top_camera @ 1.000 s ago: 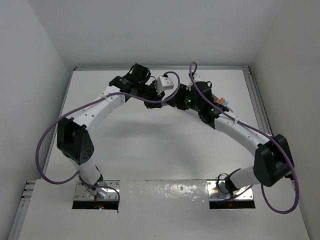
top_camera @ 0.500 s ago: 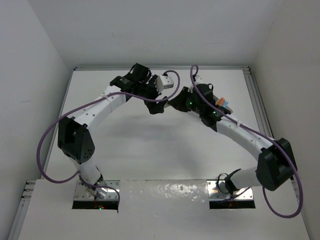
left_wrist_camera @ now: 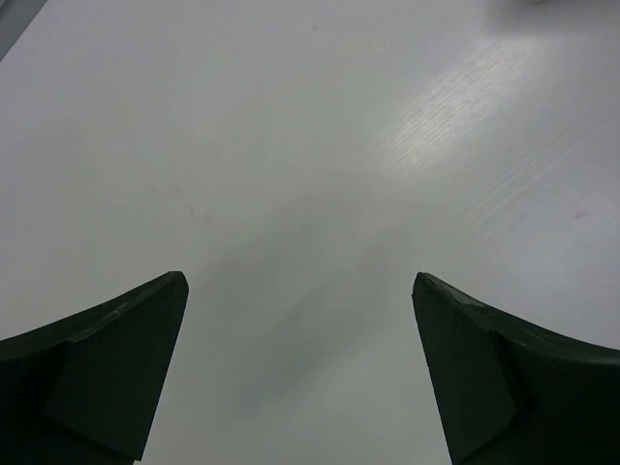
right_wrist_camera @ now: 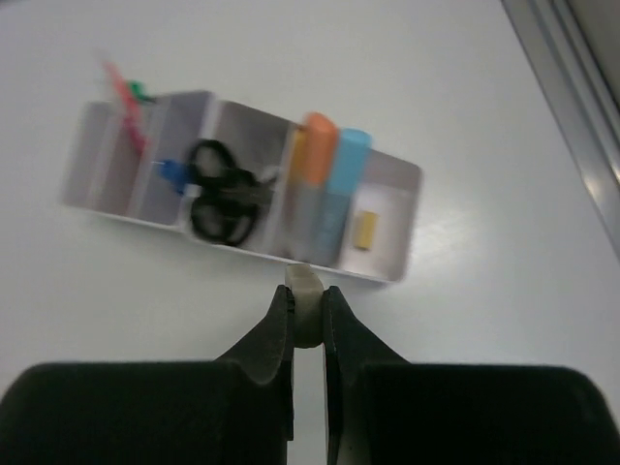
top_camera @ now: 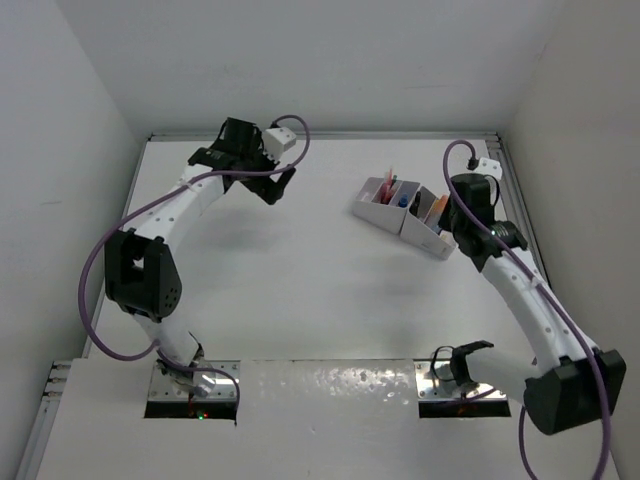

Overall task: Sort the stationery into containers
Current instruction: Place the stationery in the drawer, then reset both arms

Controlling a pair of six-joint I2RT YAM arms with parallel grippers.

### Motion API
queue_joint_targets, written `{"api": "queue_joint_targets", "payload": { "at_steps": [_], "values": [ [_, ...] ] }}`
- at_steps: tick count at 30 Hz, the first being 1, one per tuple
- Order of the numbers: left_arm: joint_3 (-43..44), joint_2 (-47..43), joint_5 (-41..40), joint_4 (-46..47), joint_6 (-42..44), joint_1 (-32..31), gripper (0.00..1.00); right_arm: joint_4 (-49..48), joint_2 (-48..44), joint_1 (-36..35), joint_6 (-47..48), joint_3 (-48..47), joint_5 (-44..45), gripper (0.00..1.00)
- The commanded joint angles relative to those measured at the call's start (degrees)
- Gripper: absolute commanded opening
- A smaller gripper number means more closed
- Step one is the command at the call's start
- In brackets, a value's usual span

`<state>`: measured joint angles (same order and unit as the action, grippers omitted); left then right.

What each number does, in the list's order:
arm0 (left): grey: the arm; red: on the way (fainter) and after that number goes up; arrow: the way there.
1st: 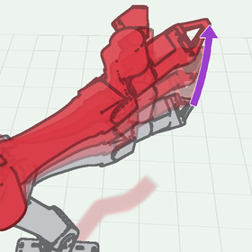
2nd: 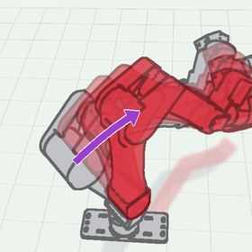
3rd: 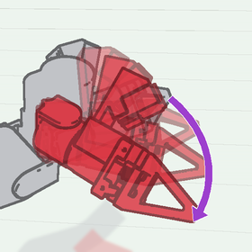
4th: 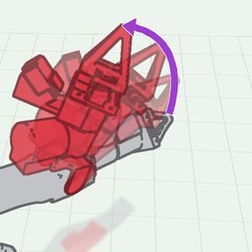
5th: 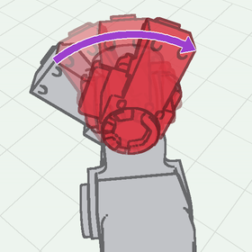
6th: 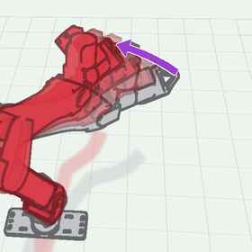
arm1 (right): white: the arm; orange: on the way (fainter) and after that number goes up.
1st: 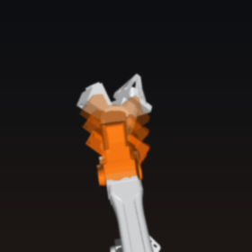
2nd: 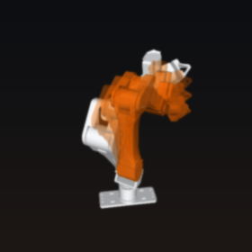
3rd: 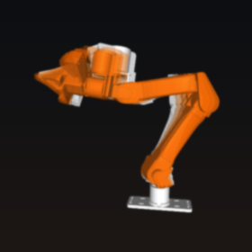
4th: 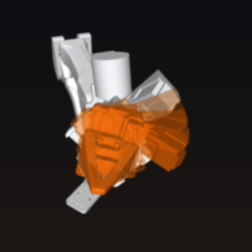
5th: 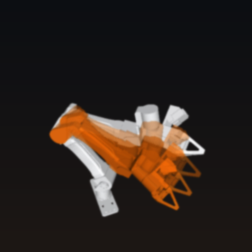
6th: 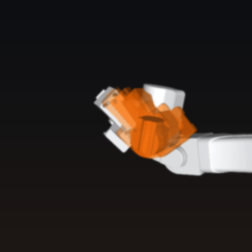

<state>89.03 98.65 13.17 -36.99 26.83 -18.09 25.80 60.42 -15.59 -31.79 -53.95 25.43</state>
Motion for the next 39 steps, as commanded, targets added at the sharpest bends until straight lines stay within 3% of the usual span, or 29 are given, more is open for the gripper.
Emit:
{"api": "queue_joint_targets", "payload": {
  "at_steps": [1,14,17,19,20,21,23,24,25,26,28,33,35,39],
  "values": [
    [-1.8,-2.6,-7.5,2.8,-1.6,2.1,1.00,6.8,5.4,4.9,3.8,-1.2,4.4,0.00],
    [-4.6,-6.3,-9.0,3.9,-1.5,10.0,1.00,-1.9,19.8,14.5,2.0,-3.6,-8.3,0.00],
    [-4.7,-6.5,-8.9,3.9,-1.4,10.8,1.00,-1.8,22.2,15.3,2.4,-4.1,-7.9,0.02],
    [-4.7,-6.3,-9.0,3.9,-1.5,11.1,1.00,-0.9,23.2,15.3,3.2,-4.8,-8.1,0.20],
    [-4.6,-6.3,-9.1,3.9,-1.6,11.3,1.00,-0.4,23.3,15.3,3.4,-5.0,-7.9,0.48],
    [-4.5,-6.2,-9.4,3.9,-1.6,11.3,1.00,0.1,23.2,15.3,3.7,-5.5,-7.4,0.59],
    [-4.3,-6.1,-9.5,3.9,-2.0,12.0,1.00,1.4,21.9,15.3,4.5,-6.0,-5.8,0.69],
    [-4.0,-6.1,-9.5,3.9,-2.1,12.1,1.00,1.6,21.1,15.4,4.8,-5.9,-5.4,0.81],
    [-4.0,-6.1,-9.5,3.9,-2.3,12.4,1.00,1.7,18.9,15.3,4.8,-5.5,-5.0,0.84],
    [-4.0,-6.0,-9.5,3.8,-2.5,12.6,1.00,1.8,17.5,15.3,4.6,-5.0,-5.1,0.94],
    [-4.0,-6.0,-9.2,3.8,-2.9,13.1,1.00,2.2,14.7,15.3,4.1,-3.1,-4.8,0.99],
    [-4.0,-6.6,-9.1,3.7,-4.1,14.6,1.00,8.2,3.1,19.4,-2.6,2.7,0.3,0.99],
    [-4.5,-7.3,-9.0,4.0,-5.7,16.5,1.00,14.2,-1.9,22.4,-10.3,6.9,2.2,0.99],
    [-6.6,-8.5,-8.7,4.9,-9.3,21.5,1.00,15.7,-10.0,27.5,-15.1,18.7,2.7,0.99]
  ]
}}
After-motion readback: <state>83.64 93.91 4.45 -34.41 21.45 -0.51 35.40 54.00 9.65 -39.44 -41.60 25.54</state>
